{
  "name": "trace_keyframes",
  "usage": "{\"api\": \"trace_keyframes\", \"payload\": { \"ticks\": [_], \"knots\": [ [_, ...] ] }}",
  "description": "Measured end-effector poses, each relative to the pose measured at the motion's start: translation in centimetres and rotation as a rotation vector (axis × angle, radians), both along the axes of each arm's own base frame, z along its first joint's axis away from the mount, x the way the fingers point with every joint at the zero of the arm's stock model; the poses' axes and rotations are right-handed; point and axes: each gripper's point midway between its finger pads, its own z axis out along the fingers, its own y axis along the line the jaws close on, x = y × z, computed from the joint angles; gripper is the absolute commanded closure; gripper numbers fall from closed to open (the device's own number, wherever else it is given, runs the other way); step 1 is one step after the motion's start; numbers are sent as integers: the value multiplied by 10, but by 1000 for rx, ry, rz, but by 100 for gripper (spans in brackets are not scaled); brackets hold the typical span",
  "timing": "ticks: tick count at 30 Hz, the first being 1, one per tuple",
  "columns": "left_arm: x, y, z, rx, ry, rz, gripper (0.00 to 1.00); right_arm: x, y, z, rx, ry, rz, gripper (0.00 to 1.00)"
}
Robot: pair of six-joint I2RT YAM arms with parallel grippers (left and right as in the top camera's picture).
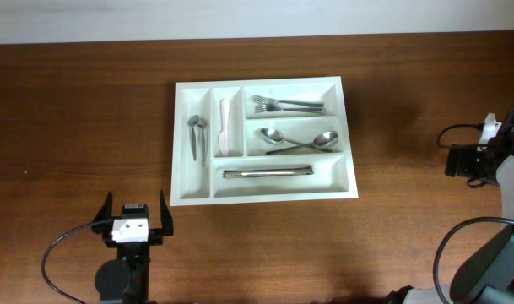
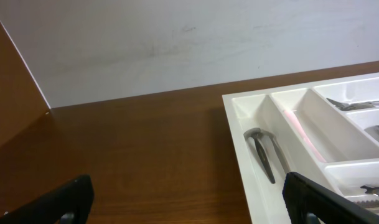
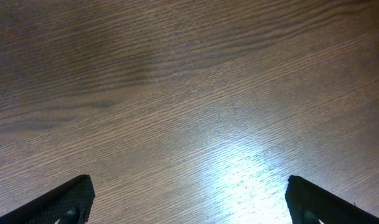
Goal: Pack container
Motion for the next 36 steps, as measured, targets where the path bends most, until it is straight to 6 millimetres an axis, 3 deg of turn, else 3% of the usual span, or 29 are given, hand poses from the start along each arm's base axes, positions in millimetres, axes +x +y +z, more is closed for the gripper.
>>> {"api": "trace_keyframes", "payload": {
  "ticks": [12, 16, 19, 22, 24, 27, 31, 36],
  "knots": [
    [0, 0, 0, 0, 0, 0, 1, 4, -2, 8, -18, -32, 0, 1],
    [0, 0, 0, 0, 0, 0, 1, 9, 3, 46, -50, -153, 19, 1],
    [0, 0, 0, 0, 0, 0, 1, 15, 17, 97, -84, -321, 67, 1],
    [0, 0, 0, 0, 0, 0, 1, 27, 44, 154, -152, -539, 164, 1],
    [0, 0, 0, 0, 0, 0, 1, 36, 79, 192, -207, -719, 277, 1],
    [0, 0, -1, 0, 1, 0, 1, 36, 138, 226, -239, -934, 445, 1],
    [0, 0, -1, 0, 1, 0, 1, 12, 199, 233, -216, -1098, 610, 1],
    [0, 0, -1, 0, 2, 0, 1, -26, 239, 220, -177, -1195, 725, 1]
  ]
}}
